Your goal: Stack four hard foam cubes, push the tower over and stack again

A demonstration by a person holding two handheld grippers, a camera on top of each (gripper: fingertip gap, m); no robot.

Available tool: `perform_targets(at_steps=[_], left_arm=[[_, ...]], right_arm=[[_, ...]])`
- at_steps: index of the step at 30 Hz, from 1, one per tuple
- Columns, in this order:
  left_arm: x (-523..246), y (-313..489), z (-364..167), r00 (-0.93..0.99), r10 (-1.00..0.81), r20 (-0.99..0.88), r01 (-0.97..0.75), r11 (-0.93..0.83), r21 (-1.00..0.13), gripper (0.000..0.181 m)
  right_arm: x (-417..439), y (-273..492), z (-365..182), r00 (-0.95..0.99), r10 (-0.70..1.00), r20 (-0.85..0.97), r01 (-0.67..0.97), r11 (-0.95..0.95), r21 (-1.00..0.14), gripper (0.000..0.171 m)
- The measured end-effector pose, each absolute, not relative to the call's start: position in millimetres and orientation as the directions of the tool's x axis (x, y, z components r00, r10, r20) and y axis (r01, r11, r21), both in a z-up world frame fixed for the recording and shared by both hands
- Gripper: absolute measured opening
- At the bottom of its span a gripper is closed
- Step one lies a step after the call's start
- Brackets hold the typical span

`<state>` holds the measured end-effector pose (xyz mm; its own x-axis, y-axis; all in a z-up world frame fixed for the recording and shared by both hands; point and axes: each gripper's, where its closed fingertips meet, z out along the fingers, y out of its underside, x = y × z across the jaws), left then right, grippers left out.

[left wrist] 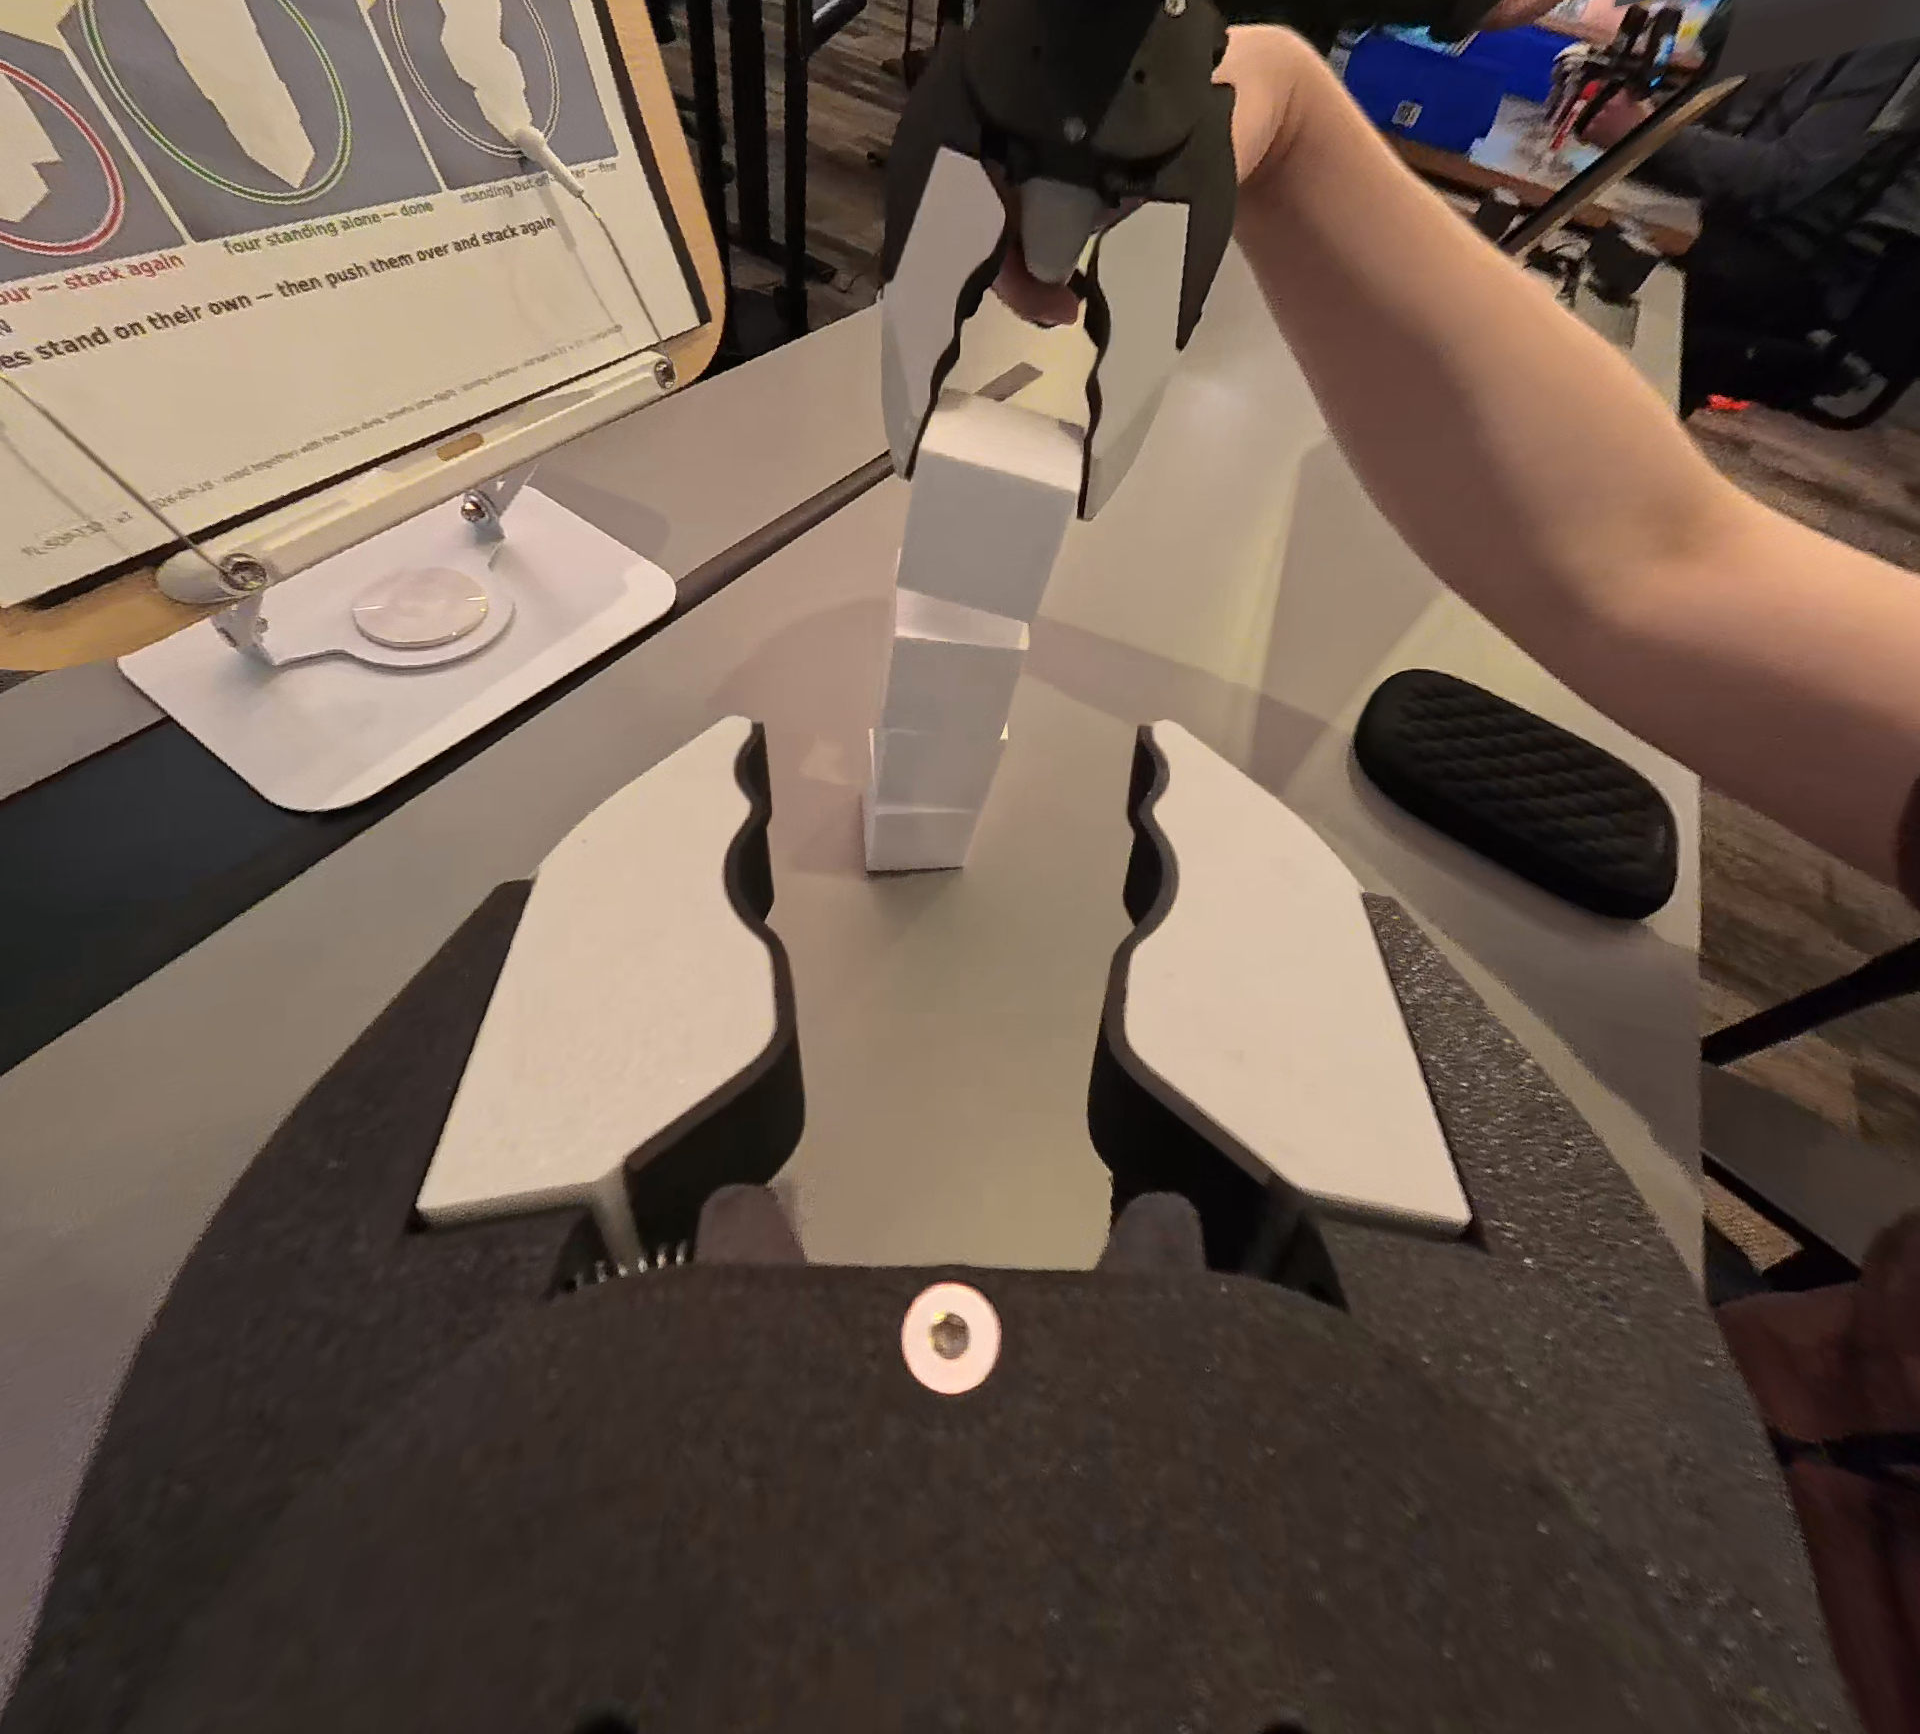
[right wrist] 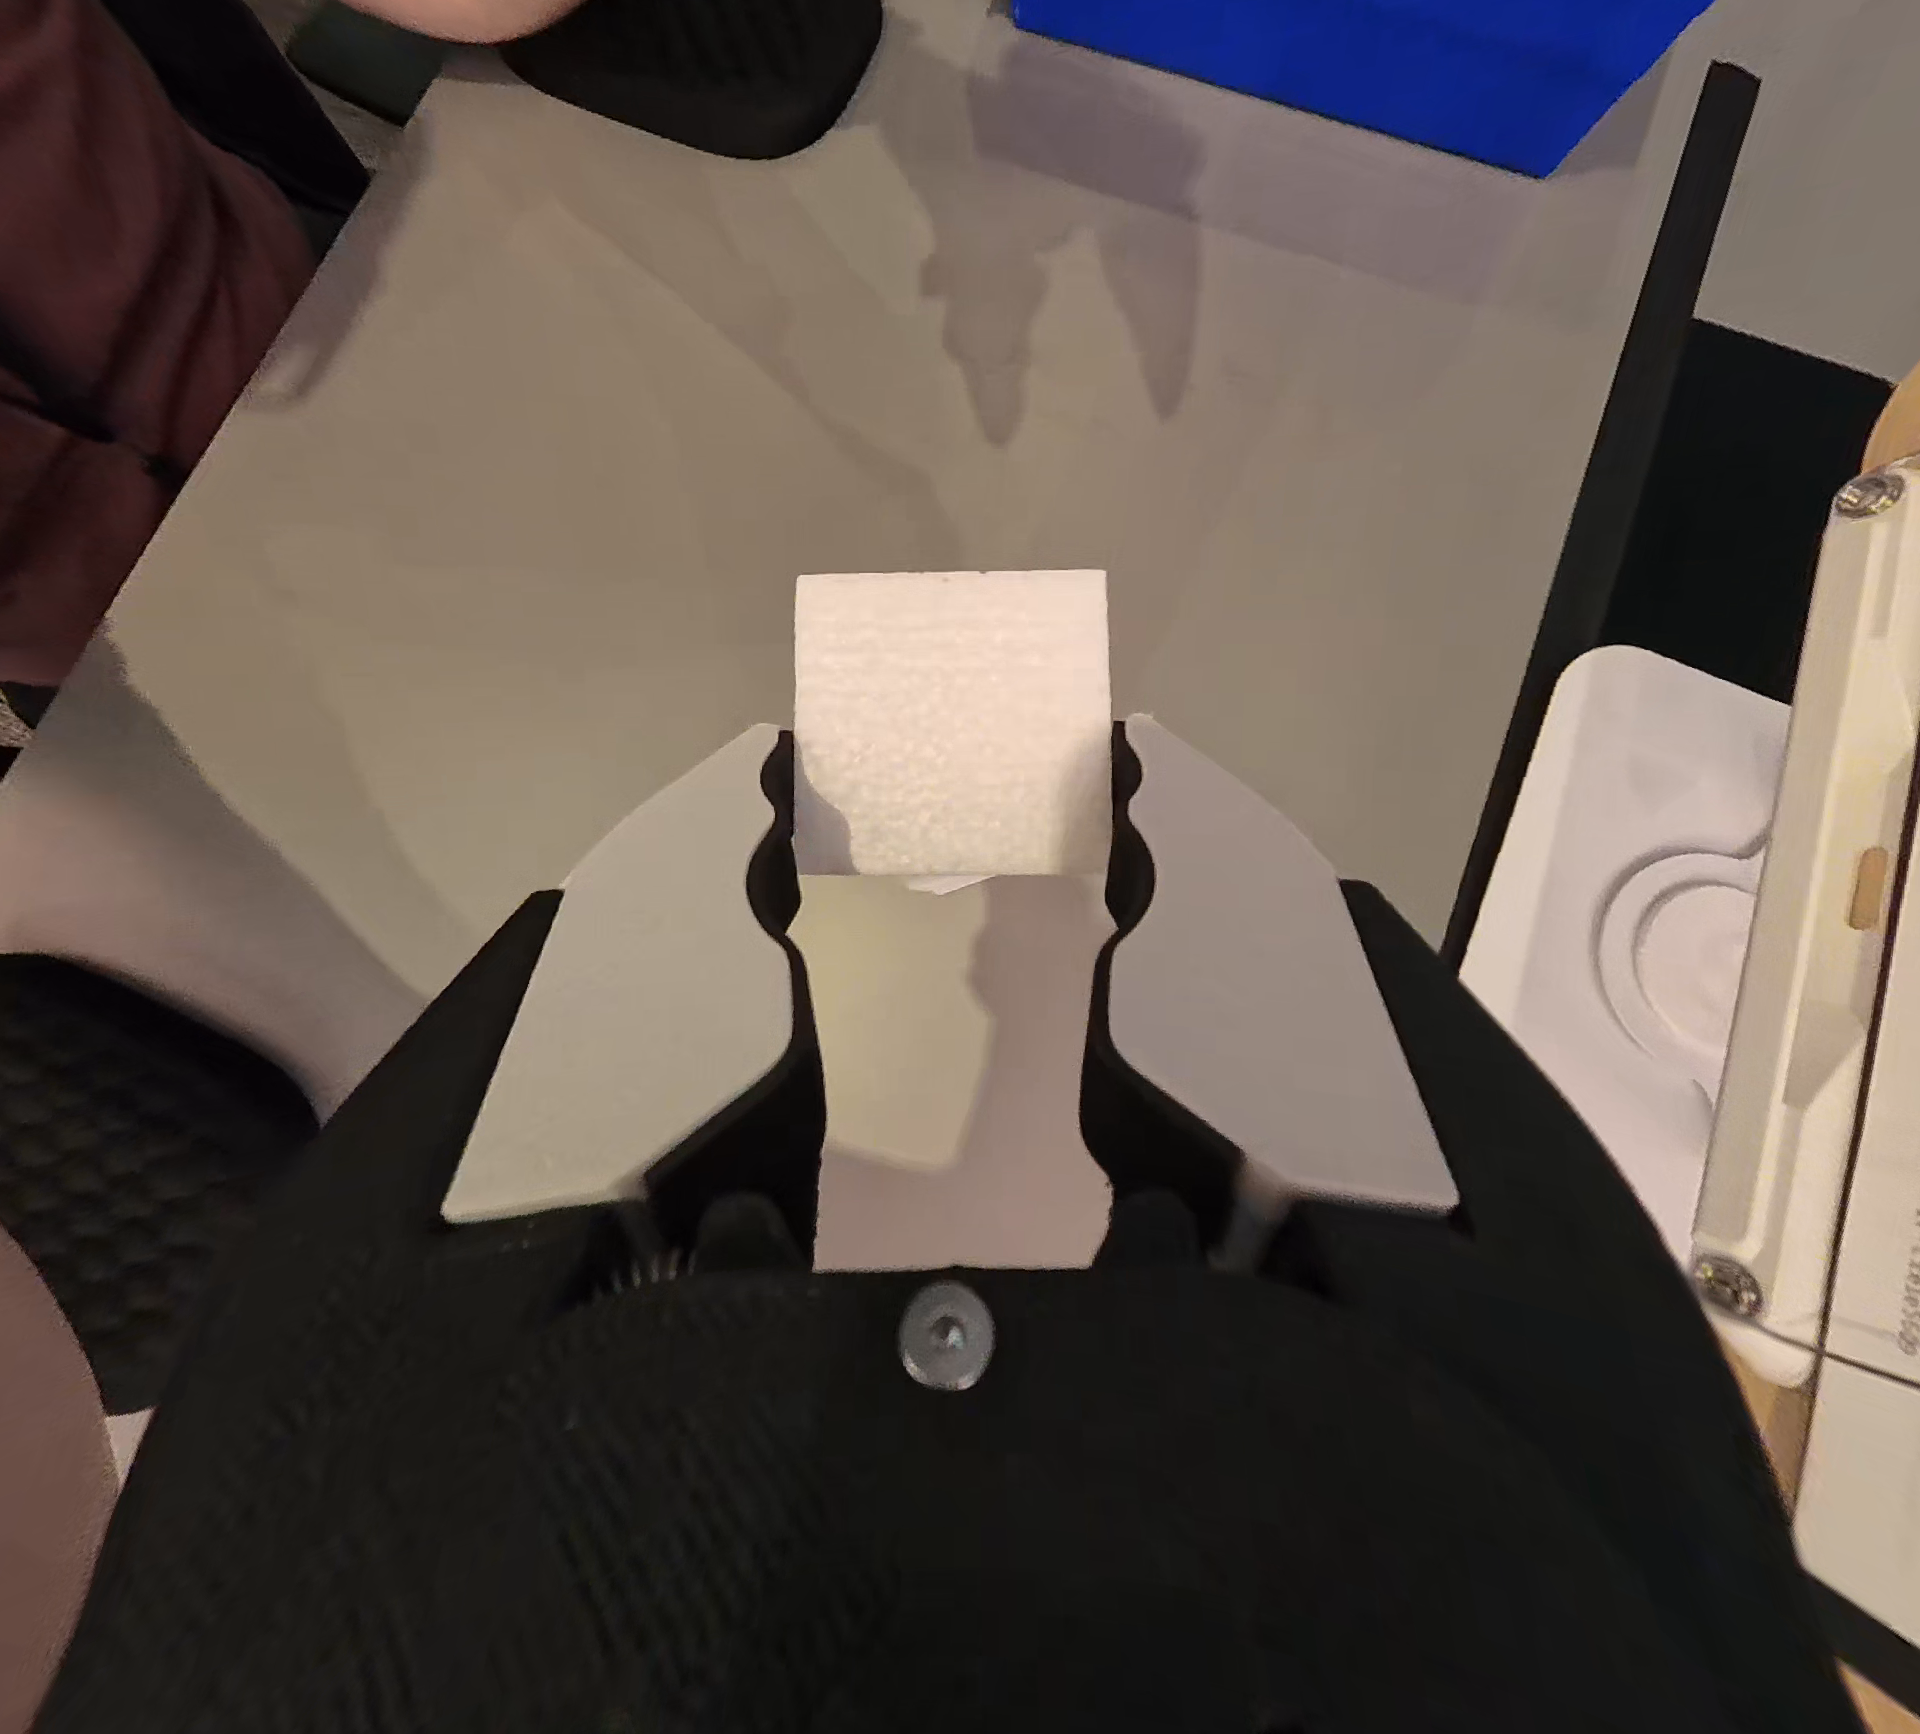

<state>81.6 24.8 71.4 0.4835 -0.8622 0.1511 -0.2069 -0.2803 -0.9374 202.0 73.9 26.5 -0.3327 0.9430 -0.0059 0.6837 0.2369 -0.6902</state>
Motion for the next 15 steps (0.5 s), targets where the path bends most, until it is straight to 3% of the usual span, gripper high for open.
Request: perform_targets(at_steps=[15], left_arm=[[84, 35, 52, 0.473, -0.859, 0.199, -0.234, -0.340, -0.911, 0.065]], right_arm=[[198, 77, 16, -0.370, 0.928, -0.053, 0.713, 0.247, -0.656, 0.058]])
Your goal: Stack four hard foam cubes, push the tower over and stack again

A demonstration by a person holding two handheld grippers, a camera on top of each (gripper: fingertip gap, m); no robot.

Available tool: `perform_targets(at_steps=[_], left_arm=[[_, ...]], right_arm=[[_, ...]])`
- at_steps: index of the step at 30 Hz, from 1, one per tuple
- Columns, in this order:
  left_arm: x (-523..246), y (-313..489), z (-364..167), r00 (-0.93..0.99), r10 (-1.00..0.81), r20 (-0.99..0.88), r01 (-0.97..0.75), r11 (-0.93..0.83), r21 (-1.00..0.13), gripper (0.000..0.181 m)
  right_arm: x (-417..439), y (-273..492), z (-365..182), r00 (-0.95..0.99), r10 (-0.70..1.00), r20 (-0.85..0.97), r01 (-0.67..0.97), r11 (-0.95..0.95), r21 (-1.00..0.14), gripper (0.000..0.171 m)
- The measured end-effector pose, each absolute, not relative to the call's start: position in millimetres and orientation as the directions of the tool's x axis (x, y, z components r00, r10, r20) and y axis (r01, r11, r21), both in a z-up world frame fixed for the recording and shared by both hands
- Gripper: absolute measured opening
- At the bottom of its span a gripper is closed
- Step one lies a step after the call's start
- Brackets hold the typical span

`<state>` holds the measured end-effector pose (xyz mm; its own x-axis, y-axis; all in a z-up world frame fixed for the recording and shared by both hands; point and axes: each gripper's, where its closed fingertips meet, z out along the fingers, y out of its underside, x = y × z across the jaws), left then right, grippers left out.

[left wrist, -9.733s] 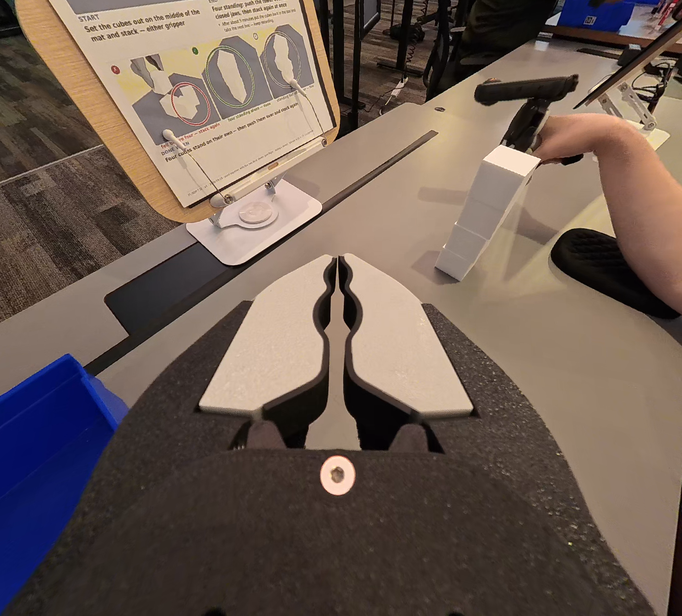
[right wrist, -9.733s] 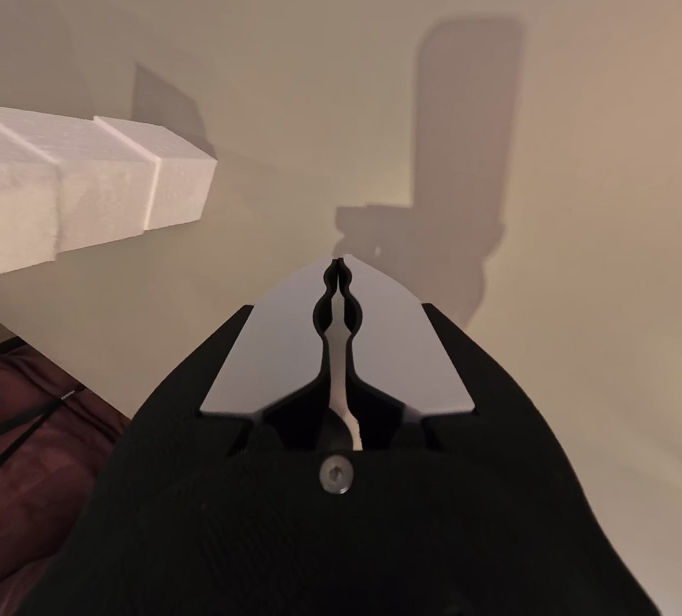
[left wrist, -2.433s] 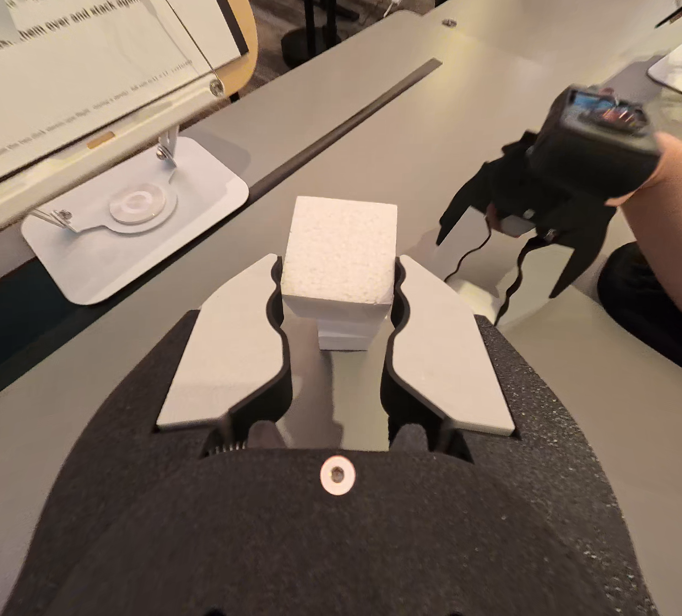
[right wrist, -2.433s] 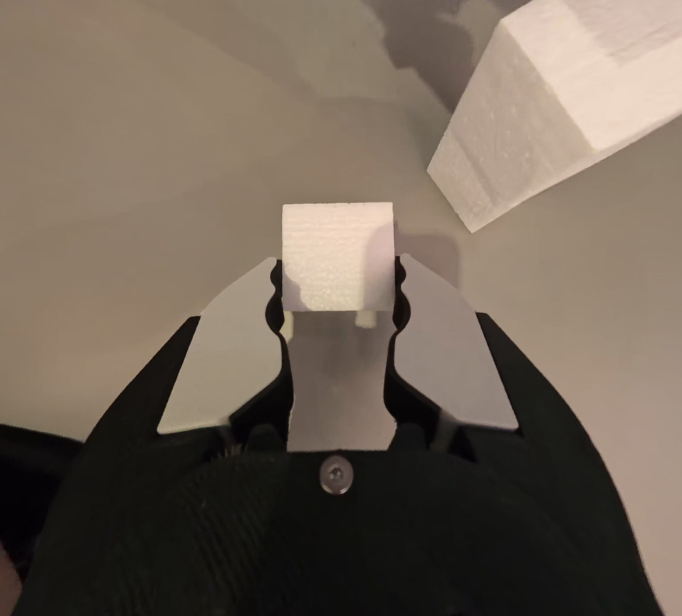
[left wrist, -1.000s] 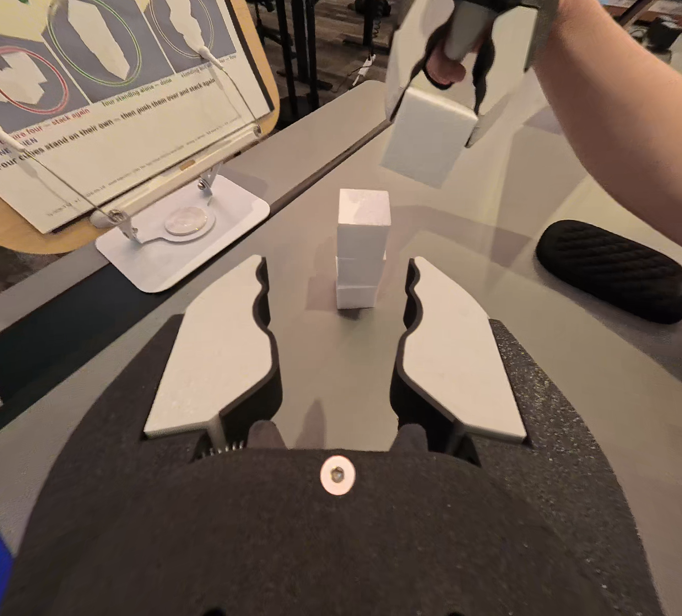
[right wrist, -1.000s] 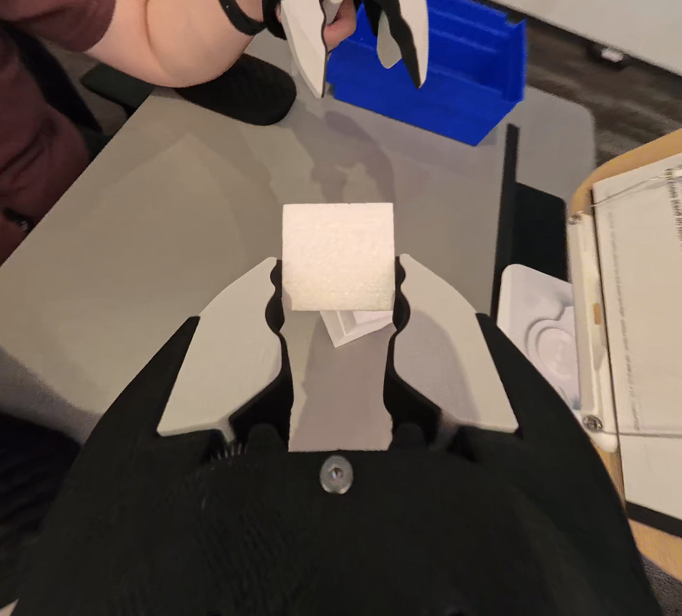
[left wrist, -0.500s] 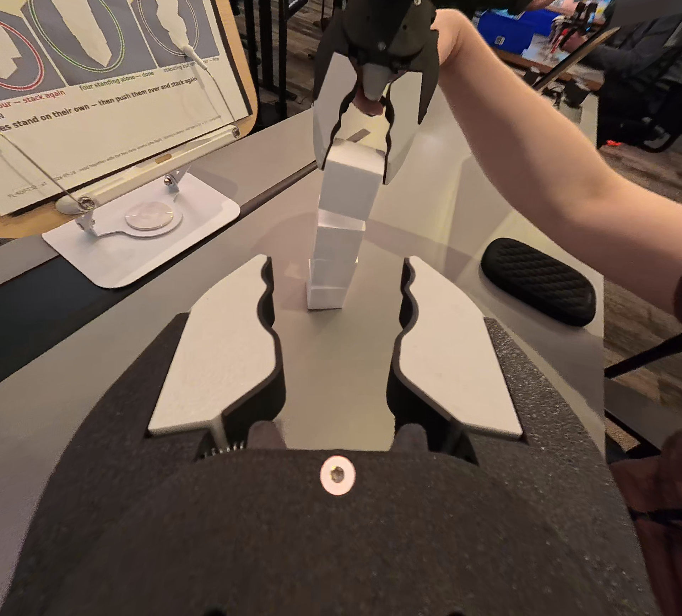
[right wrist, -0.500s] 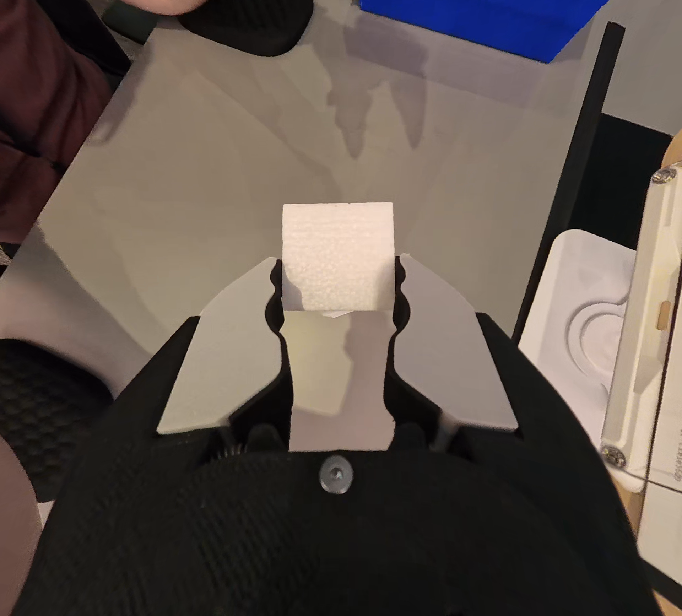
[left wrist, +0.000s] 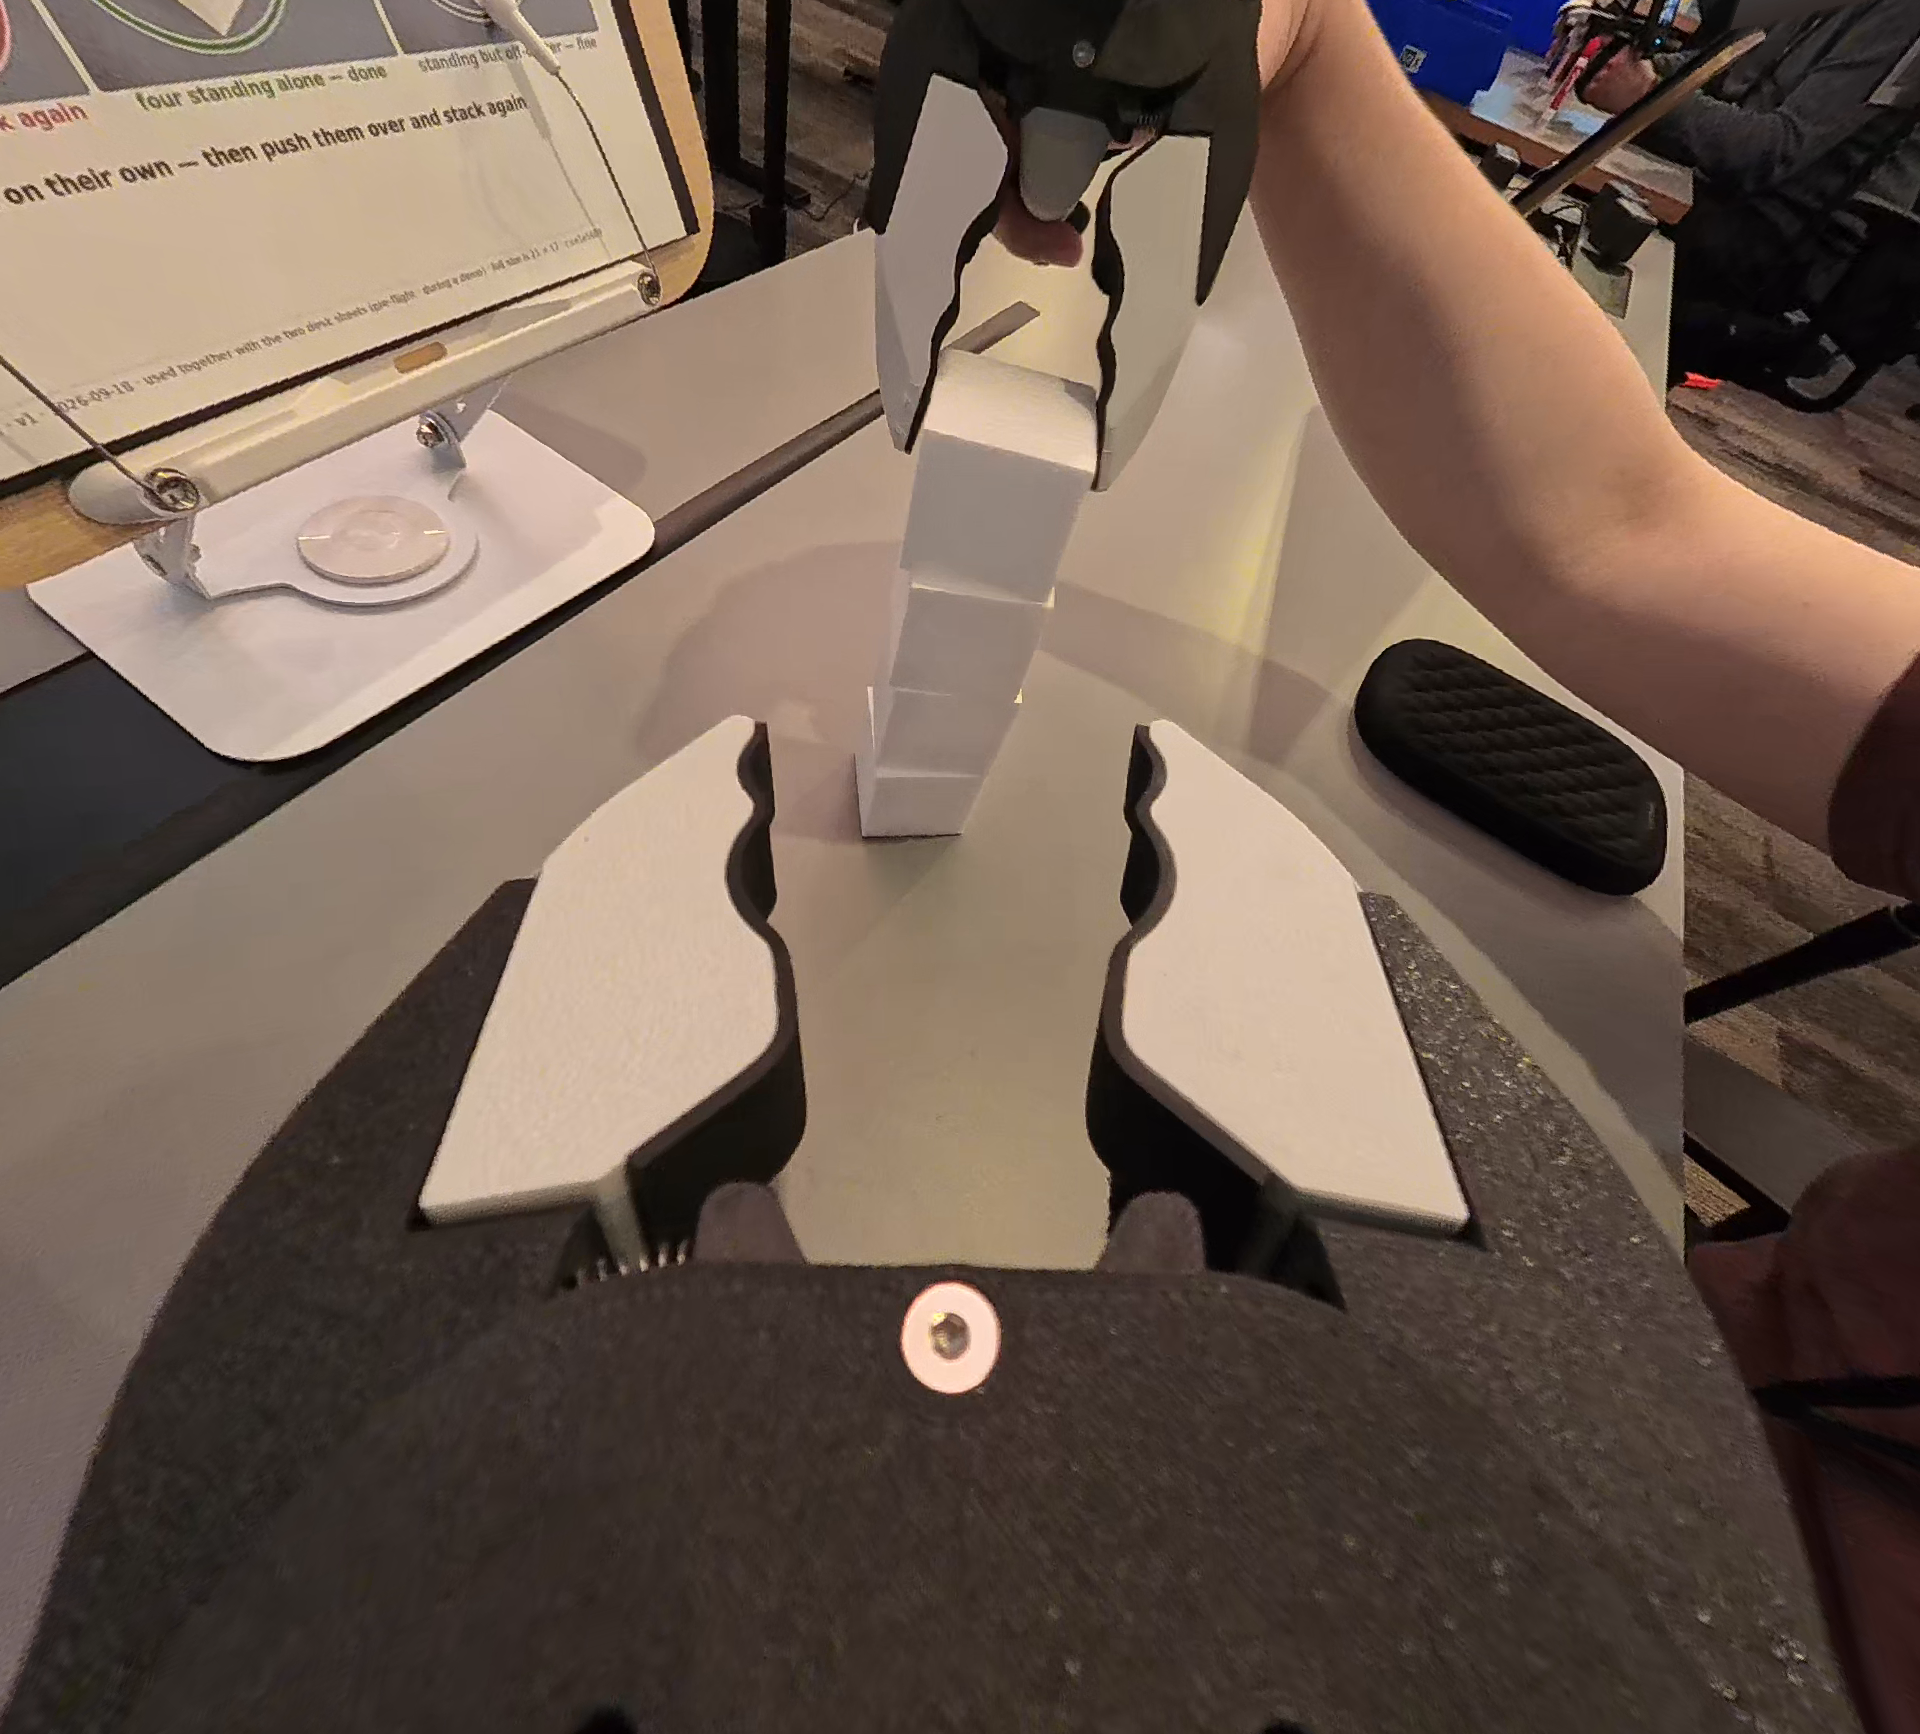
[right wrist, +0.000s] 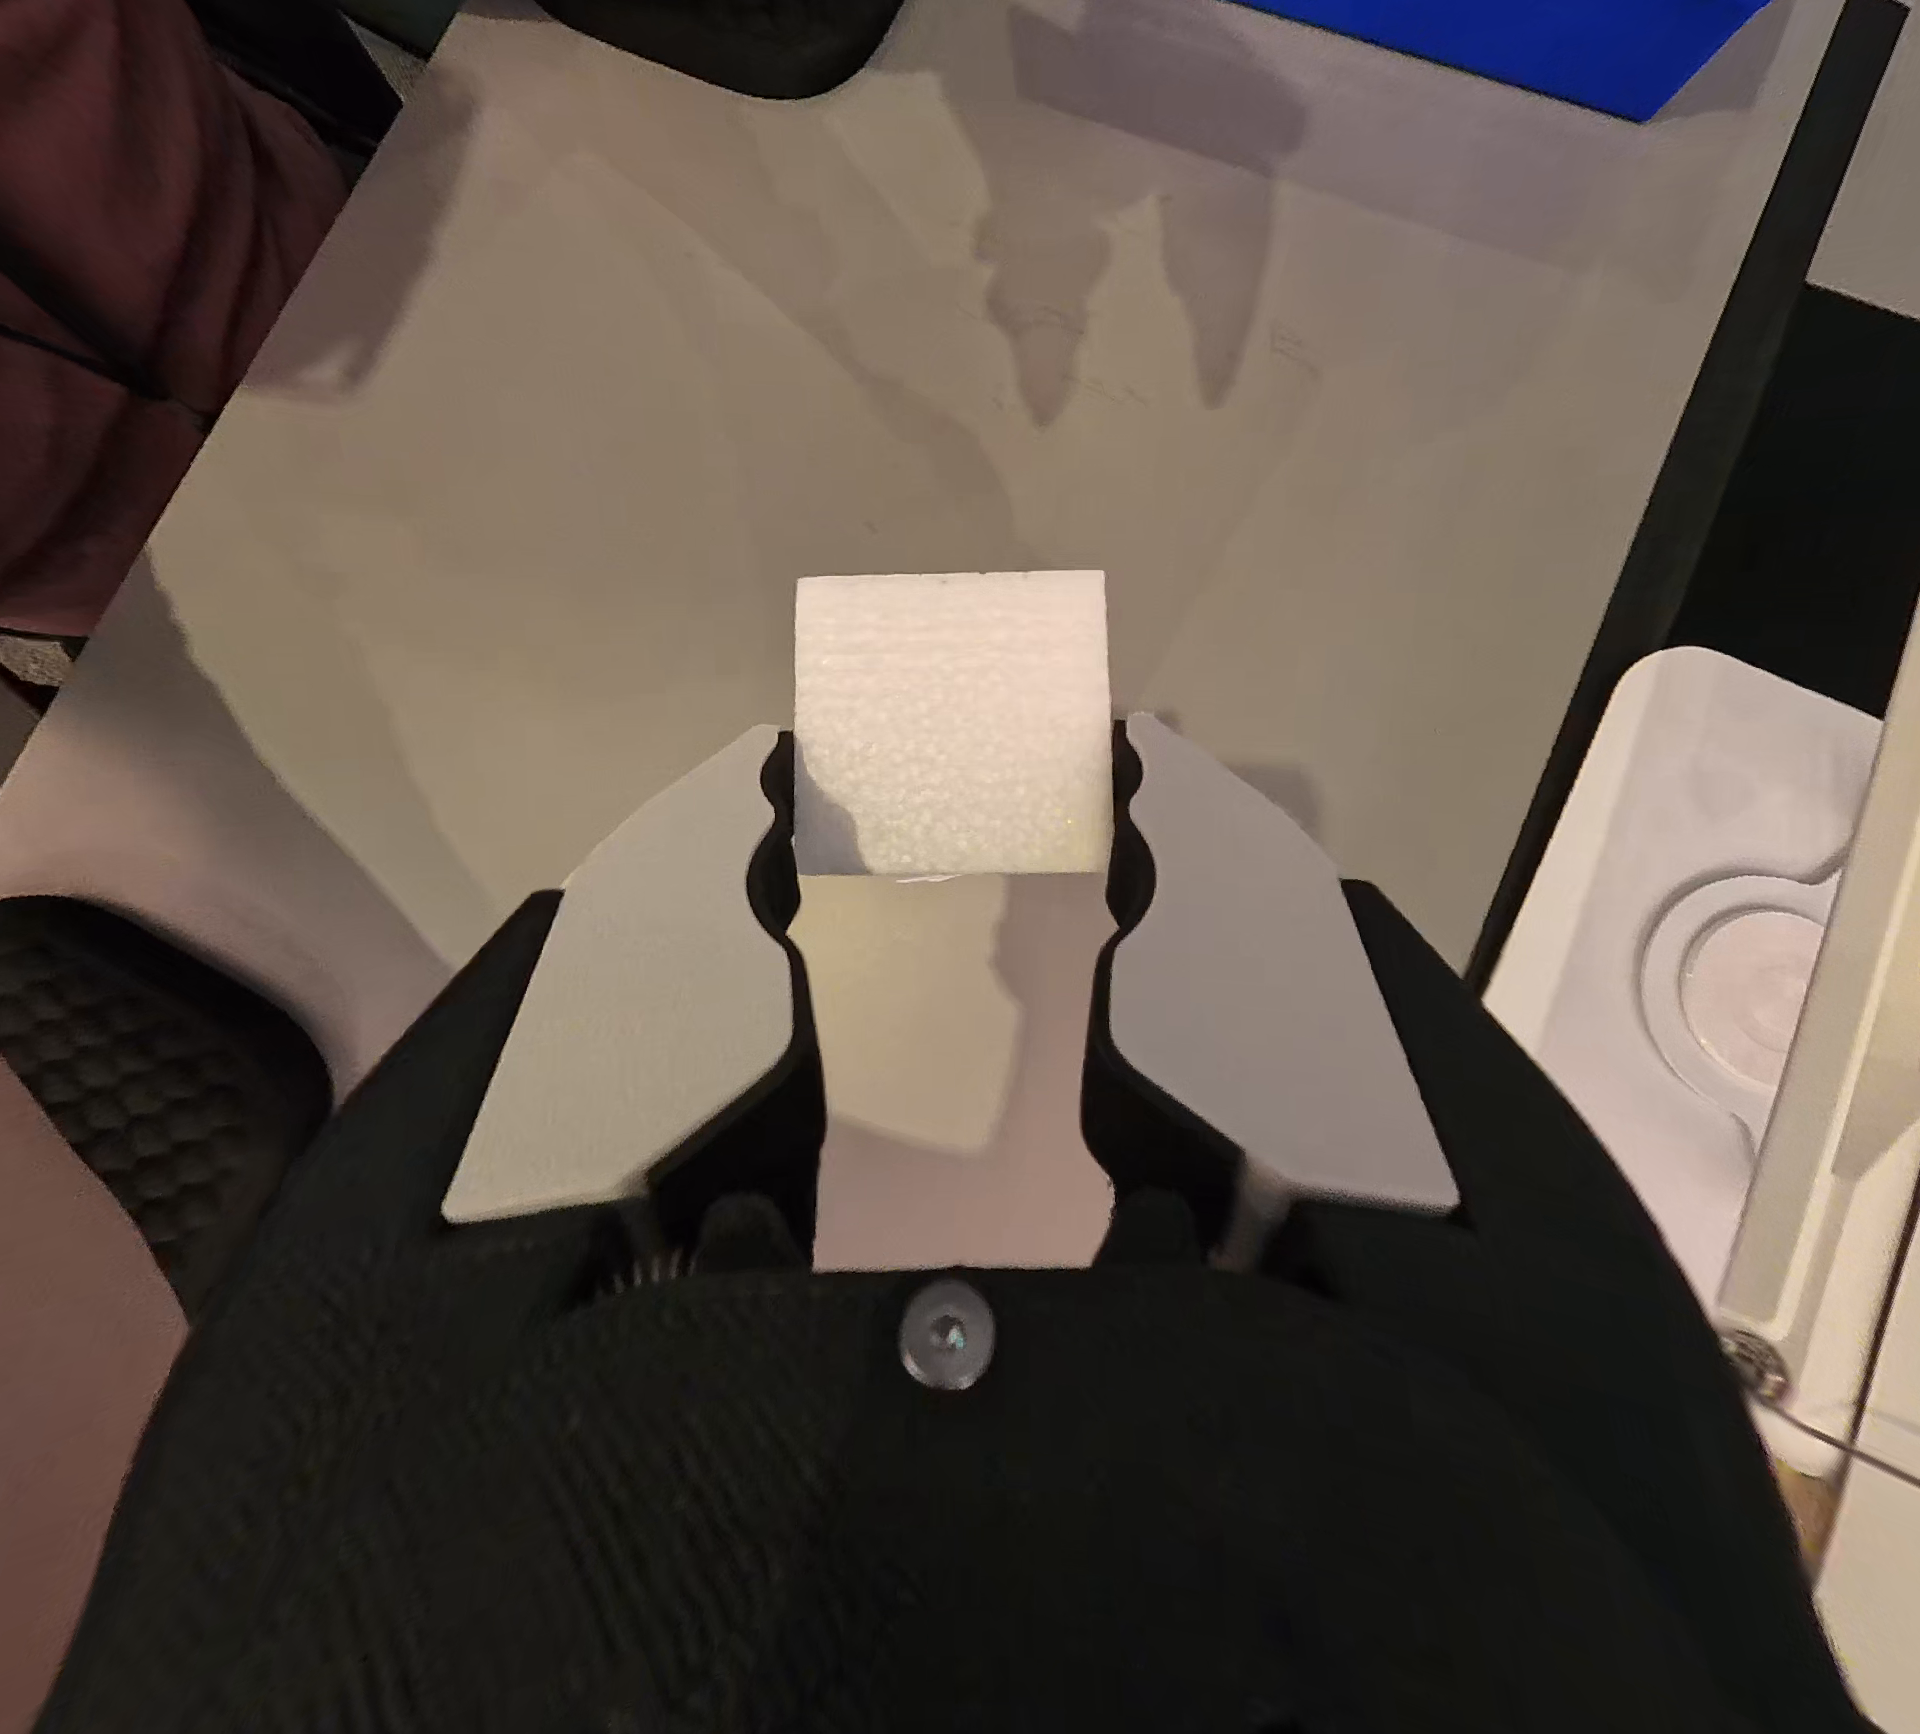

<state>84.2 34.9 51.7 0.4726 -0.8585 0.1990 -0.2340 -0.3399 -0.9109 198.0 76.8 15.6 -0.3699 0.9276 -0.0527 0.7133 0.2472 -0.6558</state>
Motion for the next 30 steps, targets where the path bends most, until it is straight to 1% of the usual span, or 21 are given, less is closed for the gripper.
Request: perform_targets(at_steps=[1, 2, 5, 8, 11, 14, 16, 19, 21, 24, 27, 29, 30], left_arm=[[85, 36, 51, 0.473, -0.858, 0.200, -0.236, -0.342, -0.910, 0.066], [85, 36, 50, 0.472, -0.858, 0.201, -0.236, -0.343, -0.909, 0.067], [85, 37, 49, 0.472, -0.857, 0.209, -0.232, -0.350, -0.908, 0.068], [83, 38, 51, 0.475, -0.855, 0.211, -0.225, -0.350, -0.909, 0.068], [80, 38, 59, 0.474, -0.855, 0.209, -0.196, -0.334, -0.922, 0.068], [73, 38, 71, 0.475, -0.855, 0.208, -0.151, -0.312, -0.938, 0.068], [70, 35, 81, 0.445, -0.868, 0.221, -0.109, -0.298, -0.948, 0.068], [68, 21, 104, 0.324, -0.904, 0.279, 0.009, -0.292, -0.956, 0.063], [63, 17, 118, 0.289, -0.915, 0.281, 0.083, -0.268, -0.960, 0.057], [58, 11, 132, 0.255, -0.940, 0.228, 0.154, -0.194, -0.969, 0.046], [53, 3, 145, 0.203, -0.955, 0.216, 0.232, -0.167, -0.958, 0.042], [54, 1, 141, 0.191, -0.960, 0.205, 0.199, -0.167, -0.966, 0.042], [56, 1, 133, 0.199, -0.962, 0.188, 0.146, -0.160, -0.976, 0.045]], right_arm=[[198, 76, 16, -0.363, 0.930, -0.059, 0.719, 0.240, -0.652, 0.061], [198, 77, 15, -0.355, 0.934, -0.051, 0.724, 0.240, -0.646, 0.067], [200, 75, 20, -0.339, 0.940, -0.027, 0.725, 0.243, -0.645, 0.075], [204, 71, 37, -0.312, 0.950, 0.032, 0.675, 0.245, -0.696, 0.078], [212, 56, 67, -0.268, 0.959, 0.097, 0.537, 0.232, -0.811, 0.079], [224, 26, 91, -0.200, 0.979, 0.047, 0.394, 0.124, -0.911, 0.078], [230, 12, 93, -0.112, 0.993, 0.022, 0.366, 0.062, -0.929, 0.078], [237, 8, 91, 0.050, 0.995, 0.090, 0.362, 0.066, -0.930, 0.074], [242, 12, 103, 0.158, 0.980, 0.124, 0.294, 0.073, -0.953, 0.064], [253, 16, 129, 0.271, 0.956, 0.110, 0.119, 0.080, -0.990, 0.064], [262, 6, 141, 0.251, 0.965, 0.077, -0.027, 0.086, -0.996, 0.066], [264, -1, 136, 0.212, 0.976, 0.052, -0.101, 0.075, -0.992, 0.066], [265, 0, 130, 0.207, 0.977, 0.052, -0.117, 0.078, -0.990, 0.064]])
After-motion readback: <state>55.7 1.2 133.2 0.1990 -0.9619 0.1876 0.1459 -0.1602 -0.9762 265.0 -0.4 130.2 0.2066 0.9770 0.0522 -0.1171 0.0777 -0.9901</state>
